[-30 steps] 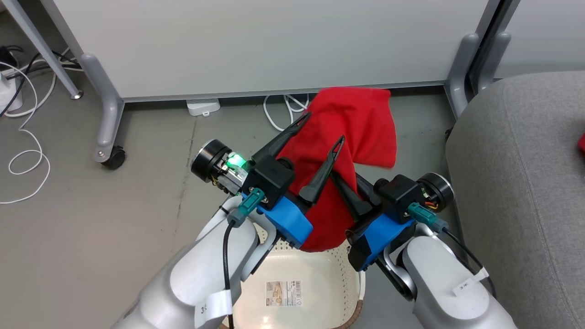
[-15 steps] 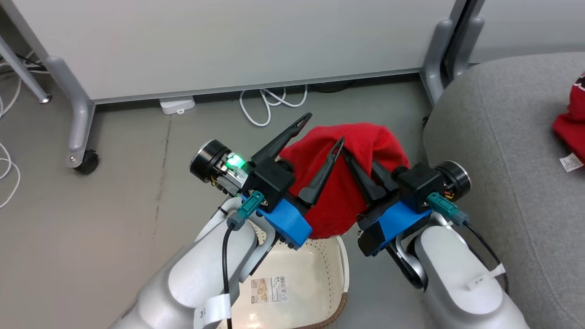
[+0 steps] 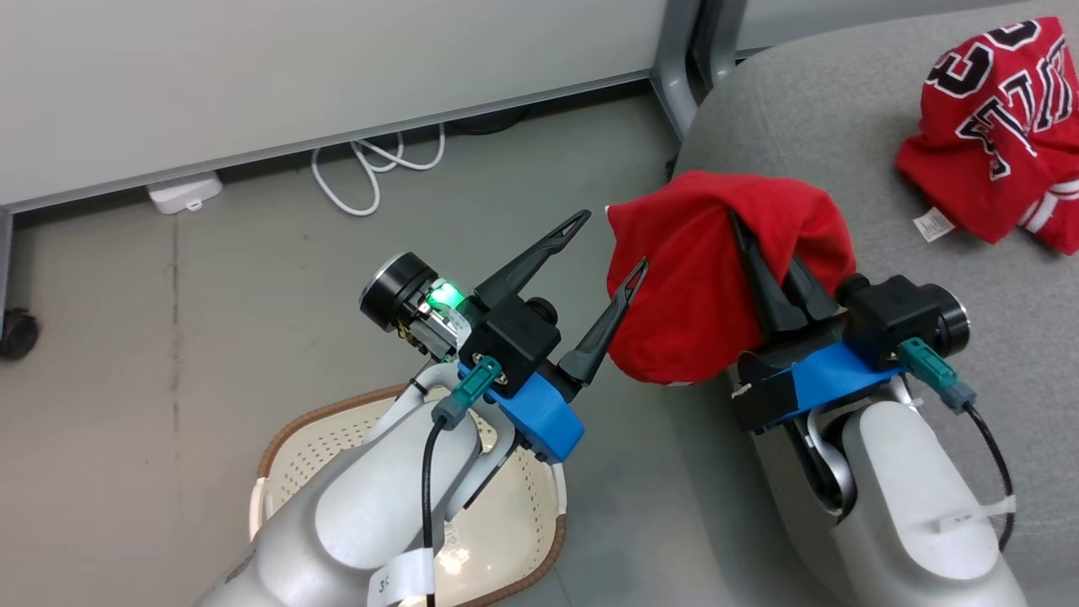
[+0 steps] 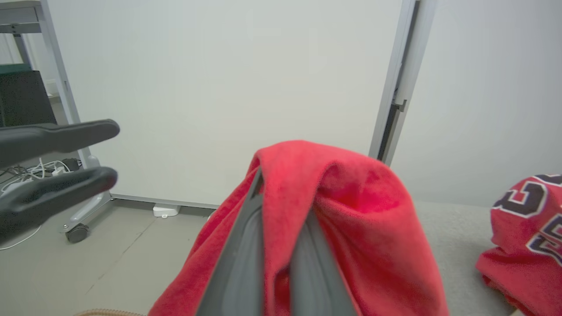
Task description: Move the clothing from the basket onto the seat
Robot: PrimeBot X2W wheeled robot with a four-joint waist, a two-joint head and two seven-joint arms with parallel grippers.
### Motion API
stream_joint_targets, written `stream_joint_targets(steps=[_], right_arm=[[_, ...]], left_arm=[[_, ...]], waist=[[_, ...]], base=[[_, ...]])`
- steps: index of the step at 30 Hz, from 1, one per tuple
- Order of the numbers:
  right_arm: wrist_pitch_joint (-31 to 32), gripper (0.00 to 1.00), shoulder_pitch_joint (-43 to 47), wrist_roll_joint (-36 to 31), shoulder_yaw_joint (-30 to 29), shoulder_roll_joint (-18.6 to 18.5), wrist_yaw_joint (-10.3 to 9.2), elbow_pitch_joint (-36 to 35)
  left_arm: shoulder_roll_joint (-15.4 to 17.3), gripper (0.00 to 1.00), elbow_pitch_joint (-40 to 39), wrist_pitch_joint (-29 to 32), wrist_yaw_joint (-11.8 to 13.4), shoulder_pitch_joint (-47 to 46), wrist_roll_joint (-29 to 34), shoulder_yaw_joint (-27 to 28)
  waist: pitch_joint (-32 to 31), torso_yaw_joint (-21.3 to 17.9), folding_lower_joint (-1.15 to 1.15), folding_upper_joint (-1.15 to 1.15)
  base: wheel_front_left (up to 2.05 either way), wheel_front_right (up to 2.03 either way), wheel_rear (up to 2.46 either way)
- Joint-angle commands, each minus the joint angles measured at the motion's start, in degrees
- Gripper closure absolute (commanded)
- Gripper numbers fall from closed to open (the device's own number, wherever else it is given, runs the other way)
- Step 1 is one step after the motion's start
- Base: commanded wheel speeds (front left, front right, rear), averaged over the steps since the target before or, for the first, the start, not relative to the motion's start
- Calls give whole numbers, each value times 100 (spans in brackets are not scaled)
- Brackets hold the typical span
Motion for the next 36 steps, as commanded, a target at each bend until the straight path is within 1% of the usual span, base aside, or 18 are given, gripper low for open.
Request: stream_joint_targets(steps=[1,8,15,21,27,32,36], right_arm=[[-5,100,106,-53,-118,3,1,-91],[-5,100,359,-183,-620,4,1,-370],[-5,100,600,-193,-978,6,1,-587],[-5,100,796,-130,-1099,6,1,-691],[-5,100,762,-64,-1095,5,1,-772],[-5,100,444,-30,-1119,6,1,-872],[-5,100,-69,-20,-1168,4,1,-993]], left_arm=[[20,0,-9,7,4,-75,12,-17],[-9,0,-19,16,-23,-55,28,-130],[-80,0,42,17,-66,-61,49,-285],[-53,0,74,-3,-65,-68,19,-311],[-13,0,63,-7,-33,-111,-13,-307],[50,0,4,28,-16,-193,6,-314],[93,0,-87,90,-14,-367,74,-310]], waist=[[98,-240,0,0],[209,-711,0,0],[332,-976,0,0],[343,-1069,0,0],[356,-1085,0,0],[494,-1075,0,0],[789,-1022,0,0]], base=[[0,0,0],[0,0,0],[0,0,0],[0,0,0],[0,0,0],[0,0,0],[0,0,0]])
